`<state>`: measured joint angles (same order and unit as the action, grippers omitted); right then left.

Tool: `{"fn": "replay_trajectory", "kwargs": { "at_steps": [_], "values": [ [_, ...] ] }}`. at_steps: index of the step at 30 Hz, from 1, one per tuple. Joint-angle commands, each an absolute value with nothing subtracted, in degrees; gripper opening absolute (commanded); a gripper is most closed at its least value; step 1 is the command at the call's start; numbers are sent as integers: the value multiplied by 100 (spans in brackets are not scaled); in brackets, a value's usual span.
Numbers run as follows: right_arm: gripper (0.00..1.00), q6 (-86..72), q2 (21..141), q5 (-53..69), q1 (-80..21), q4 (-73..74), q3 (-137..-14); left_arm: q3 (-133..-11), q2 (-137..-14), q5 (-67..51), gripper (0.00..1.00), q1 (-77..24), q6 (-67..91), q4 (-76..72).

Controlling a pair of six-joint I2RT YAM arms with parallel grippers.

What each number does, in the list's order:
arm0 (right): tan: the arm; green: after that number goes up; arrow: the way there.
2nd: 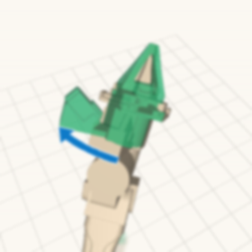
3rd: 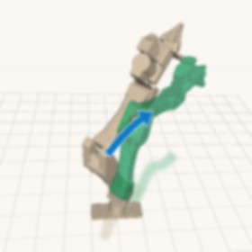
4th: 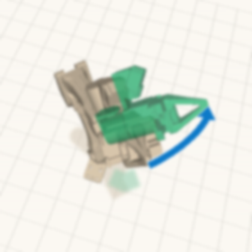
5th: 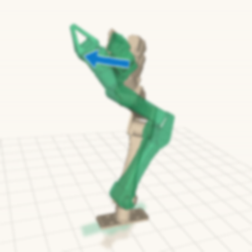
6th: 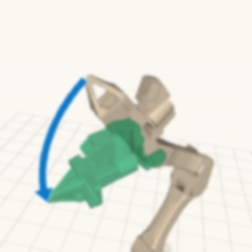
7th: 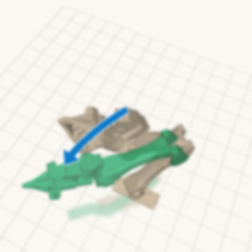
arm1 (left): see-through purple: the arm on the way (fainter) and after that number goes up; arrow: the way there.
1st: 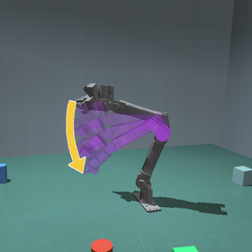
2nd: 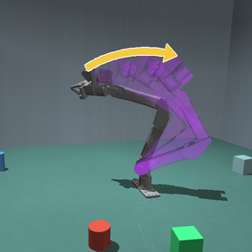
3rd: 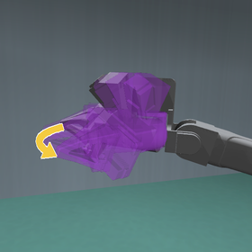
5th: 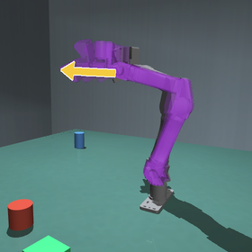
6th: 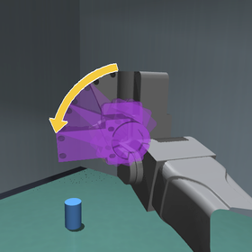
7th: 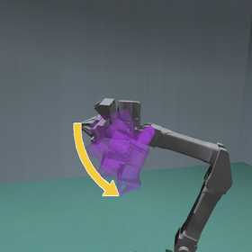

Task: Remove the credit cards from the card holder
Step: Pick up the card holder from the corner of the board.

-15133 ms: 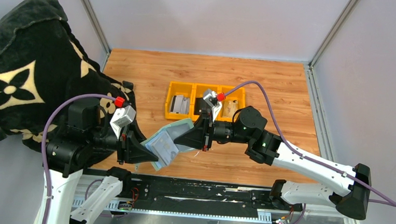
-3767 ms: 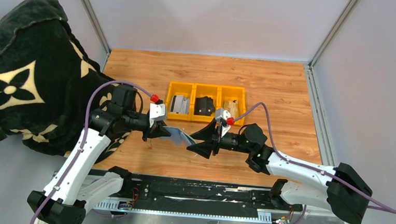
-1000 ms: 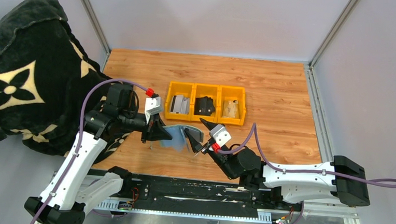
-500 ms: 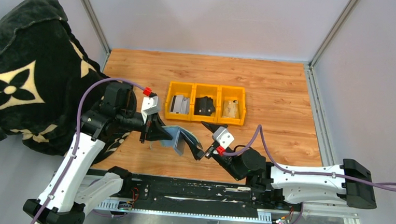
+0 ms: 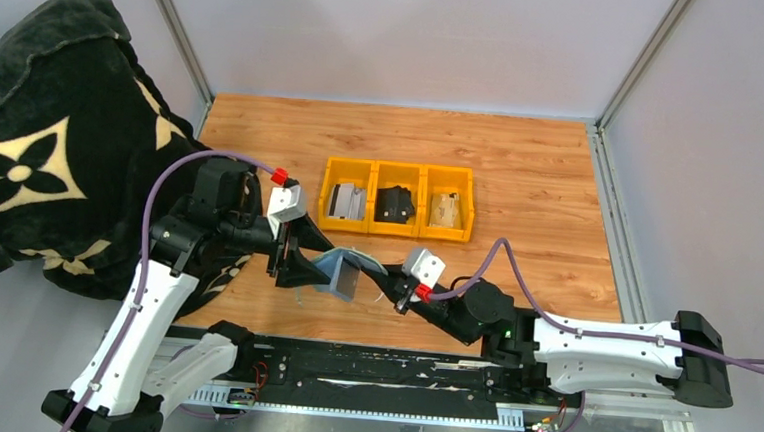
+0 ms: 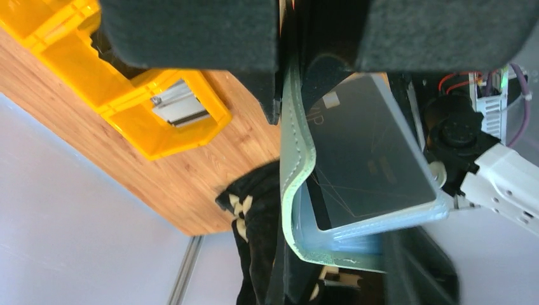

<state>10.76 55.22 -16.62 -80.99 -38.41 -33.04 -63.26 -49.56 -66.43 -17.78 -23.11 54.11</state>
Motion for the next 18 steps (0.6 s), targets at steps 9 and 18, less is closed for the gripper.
{"fn": "replay_trajectory", "kwargs": {
  "at_steps": [9, 18],
  "values": [
    [0, 675, 6187, -2896, -8051, 1004, -6121, -6243, -4434, -6498, 100, -1802, -2278, 5454],
    [0, 580, 5972, -1209, -8041, 762, -6318, -5885, -4100, -6122, 95, -1802, -1995, 4645]
  ]
}}
